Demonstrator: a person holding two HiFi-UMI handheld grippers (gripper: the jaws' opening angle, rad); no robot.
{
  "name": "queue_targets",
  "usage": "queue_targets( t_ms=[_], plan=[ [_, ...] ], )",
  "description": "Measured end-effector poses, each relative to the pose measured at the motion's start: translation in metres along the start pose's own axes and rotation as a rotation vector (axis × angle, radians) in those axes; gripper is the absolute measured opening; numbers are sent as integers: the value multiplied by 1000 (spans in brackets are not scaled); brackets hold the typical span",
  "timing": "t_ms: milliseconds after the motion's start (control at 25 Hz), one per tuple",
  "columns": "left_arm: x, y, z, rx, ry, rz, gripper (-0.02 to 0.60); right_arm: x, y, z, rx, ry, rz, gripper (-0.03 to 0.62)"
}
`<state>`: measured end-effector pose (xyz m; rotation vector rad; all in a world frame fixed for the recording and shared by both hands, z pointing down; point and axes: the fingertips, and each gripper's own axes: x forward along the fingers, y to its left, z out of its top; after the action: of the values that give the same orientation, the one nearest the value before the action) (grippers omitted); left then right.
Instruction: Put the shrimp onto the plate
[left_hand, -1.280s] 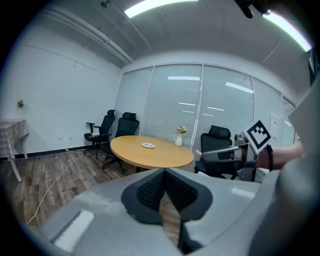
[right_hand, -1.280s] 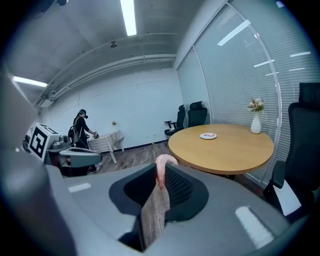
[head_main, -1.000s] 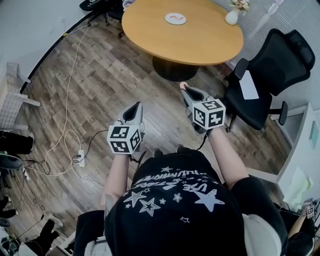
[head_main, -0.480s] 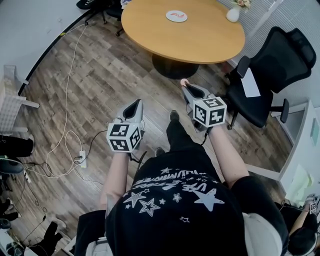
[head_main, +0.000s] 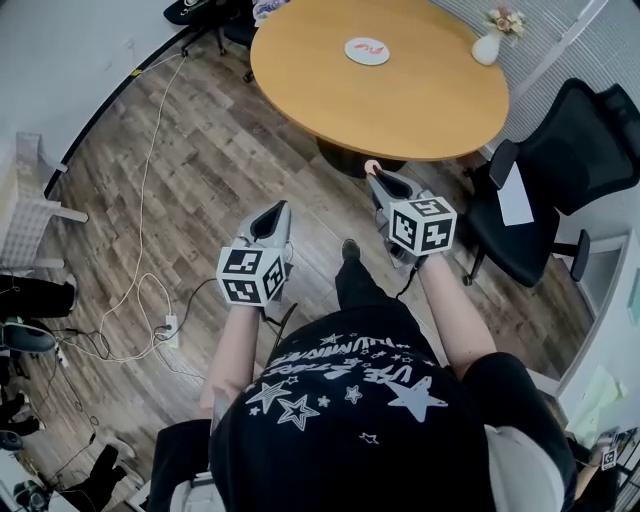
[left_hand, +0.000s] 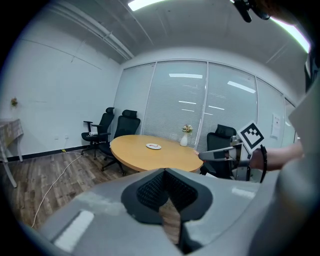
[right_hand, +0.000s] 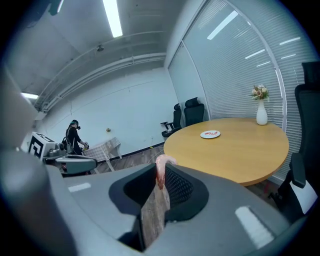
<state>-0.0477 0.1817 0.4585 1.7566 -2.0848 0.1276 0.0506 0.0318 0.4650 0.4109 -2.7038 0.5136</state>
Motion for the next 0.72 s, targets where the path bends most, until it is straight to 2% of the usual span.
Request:
queue_targets(
  t_ms=[360,720],
  plan=[
    [80,16,29,24,49,-17,2,46,-65,33,40,1,-15,58],
    [138,26,53,10,73,-9,2,90,-107,61,63,22,12,58]
  ],
)
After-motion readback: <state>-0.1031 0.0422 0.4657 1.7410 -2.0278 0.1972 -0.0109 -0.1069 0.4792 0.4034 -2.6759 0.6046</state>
